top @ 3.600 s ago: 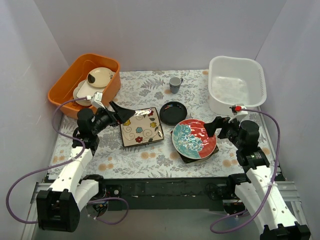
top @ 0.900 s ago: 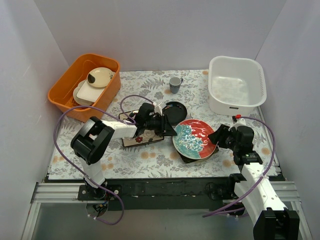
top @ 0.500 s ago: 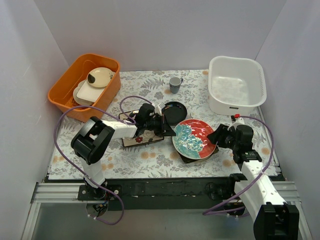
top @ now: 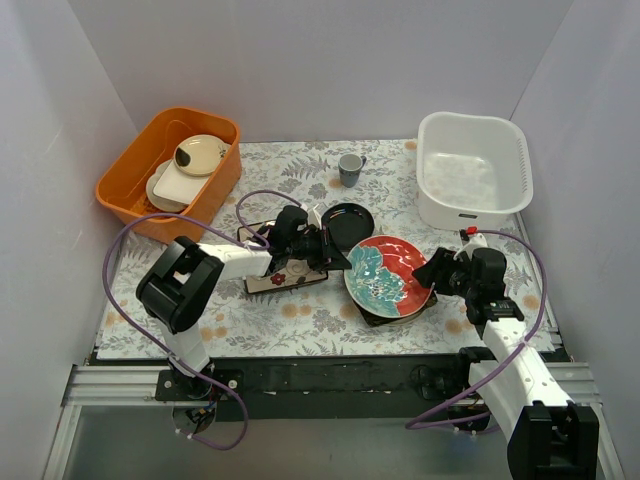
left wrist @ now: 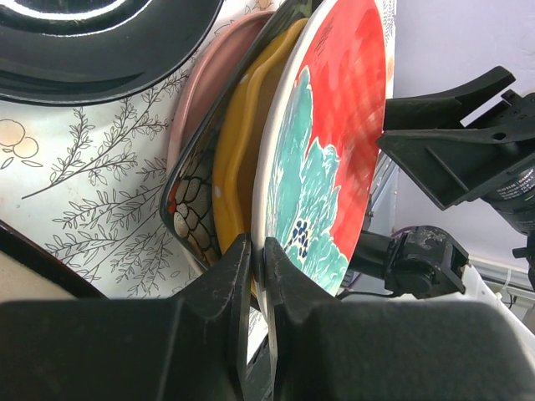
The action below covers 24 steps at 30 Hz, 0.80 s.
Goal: Place the plates into the plastic bin on the countertop
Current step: Pick up the plate at the center of the board.
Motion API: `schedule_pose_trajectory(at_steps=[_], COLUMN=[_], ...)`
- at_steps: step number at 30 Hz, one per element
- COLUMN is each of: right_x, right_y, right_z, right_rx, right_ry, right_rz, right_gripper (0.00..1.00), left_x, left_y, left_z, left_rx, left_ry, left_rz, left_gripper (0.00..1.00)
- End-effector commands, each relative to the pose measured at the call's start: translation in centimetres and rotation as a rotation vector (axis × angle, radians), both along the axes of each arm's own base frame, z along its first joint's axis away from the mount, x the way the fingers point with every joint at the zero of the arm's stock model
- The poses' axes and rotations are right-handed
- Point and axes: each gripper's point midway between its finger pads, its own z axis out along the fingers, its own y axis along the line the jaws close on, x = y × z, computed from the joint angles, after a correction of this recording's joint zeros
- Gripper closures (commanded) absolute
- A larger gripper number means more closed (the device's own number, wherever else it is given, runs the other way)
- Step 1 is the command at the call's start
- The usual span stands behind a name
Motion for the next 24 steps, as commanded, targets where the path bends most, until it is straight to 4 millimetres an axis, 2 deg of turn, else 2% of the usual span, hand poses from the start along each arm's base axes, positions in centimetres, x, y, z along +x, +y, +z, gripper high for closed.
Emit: schedule_pose_trajectory(at_steps=[1, 6, 10, 13, 19, 24], right_x=[0.7, 0.6, 0.4, 0.2, 0.2, 0.1], right_y=[0.5, -0.2, -0.8, -1.1, -1.1, -0.6], right_z=[2.4, 2.8, 3.0, 3.1, 3.6, 2.8], right_rx=[0.014, -0.004, -0.026, -0.031, -0.037, -0.008], right_ry=[-0.057, -0.063, -0.069, -0.068, -0.065, -0.041], right_rz=[0.036, 0.013, -0.011, -0.022, -0.016, -0.003], right_gripper=[0.37, 0.33, 0.18, 0.13, 0.13, 0.14], left_x=[-0.6, -0.8, -1.0, -1.3, -1.3, -1.2], left_y=[-0.9, -1.2, -1.6, -1.7, -1.5, 0.0], left_z=[5.3, 5.7, 6.3, 6.9, 8.7, 9.3], left_rx=[-0.118, -0.144, -0.182, -0.214, -0.279, -0.329], left_ry=[-0.111, -0.104, -0.102, -0.092, -0.107, -0.088], left_rz=[-0.046, -0.063, -0.081, -0.092, -0.096, -0.072], left_gripper=[1.0, 1.0, 1.0, 1.0, 1.0, 1.0])
